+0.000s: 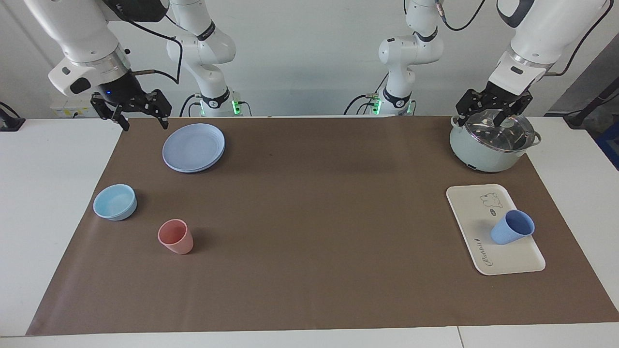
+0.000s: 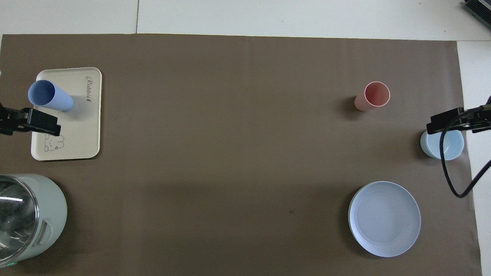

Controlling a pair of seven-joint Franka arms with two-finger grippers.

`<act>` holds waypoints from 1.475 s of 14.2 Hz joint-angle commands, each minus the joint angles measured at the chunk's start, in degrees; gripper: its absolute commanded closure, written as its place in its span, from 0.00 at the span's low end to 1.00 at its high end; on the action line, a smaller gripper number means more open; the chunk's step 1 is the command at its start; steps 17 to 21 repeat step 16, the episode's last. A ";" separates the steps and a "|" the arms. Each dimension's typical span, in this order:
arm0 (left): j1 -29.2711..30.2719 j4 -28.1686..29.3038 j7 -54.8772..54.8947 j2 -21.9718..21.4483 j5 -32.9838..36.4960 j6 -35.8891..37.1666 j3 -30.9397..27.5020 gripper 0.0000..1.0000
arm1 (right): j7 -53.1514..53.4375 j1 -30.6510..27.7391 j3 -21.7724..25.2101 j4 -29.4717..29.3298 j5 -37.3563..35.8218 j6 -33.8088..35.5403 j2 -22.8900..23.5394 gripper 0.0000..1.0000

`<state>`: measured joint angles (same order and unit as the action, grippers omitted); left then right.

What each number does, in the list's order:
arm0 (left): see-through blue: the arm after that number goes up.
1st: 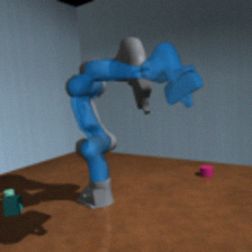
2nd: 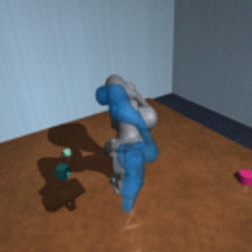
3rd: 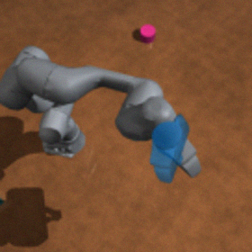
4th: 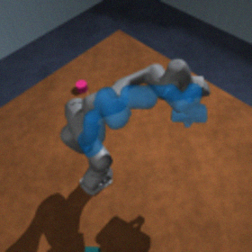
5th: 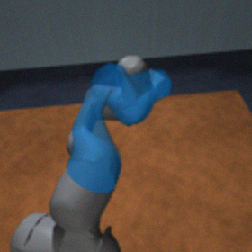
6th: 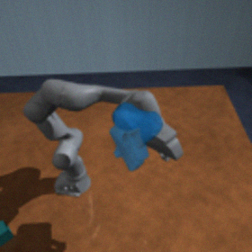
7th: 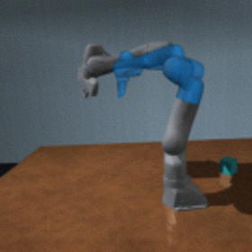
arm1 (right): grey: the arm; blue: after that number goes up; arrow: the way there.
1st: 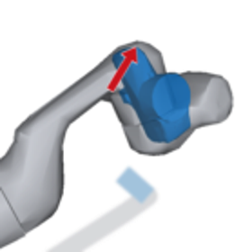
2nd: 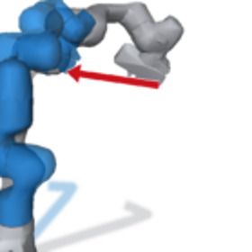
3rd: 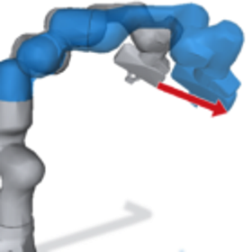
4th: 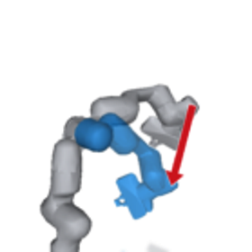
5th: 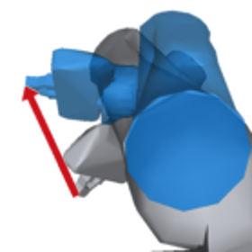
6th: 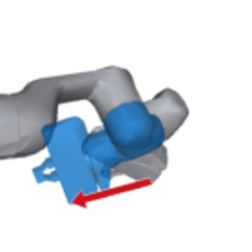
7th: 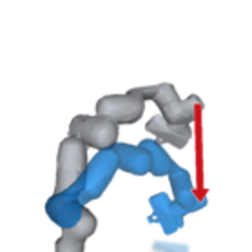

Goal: Place cup on tray

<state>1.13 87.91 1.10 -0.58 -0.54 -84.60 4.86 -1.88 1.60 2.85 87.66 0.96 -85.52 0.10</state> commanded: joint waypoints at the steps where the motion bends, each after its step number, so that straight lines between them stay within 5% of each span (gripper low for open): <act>1: 0.46 -0.81 0.48 0.23 -0.08 0.66 0.15 0.00 | 1.00 -0.73 -0.30 -0.04 1.15 0.10 -0.19 0.00; 7: 0.46 -0.81 0.48 0.23 -0.08 0.40 0.15 0.00 | 1.17 -0.55 -0.30 2.68 1.15 -4.65 -0.63 0.00; 21: 0.46 -0.55 0.57 0.32 -0.08 -2.15 0.15 0.00 | 1.26 -0.55 -0.21 2.95 0.98 -4.12 -1.07 0.00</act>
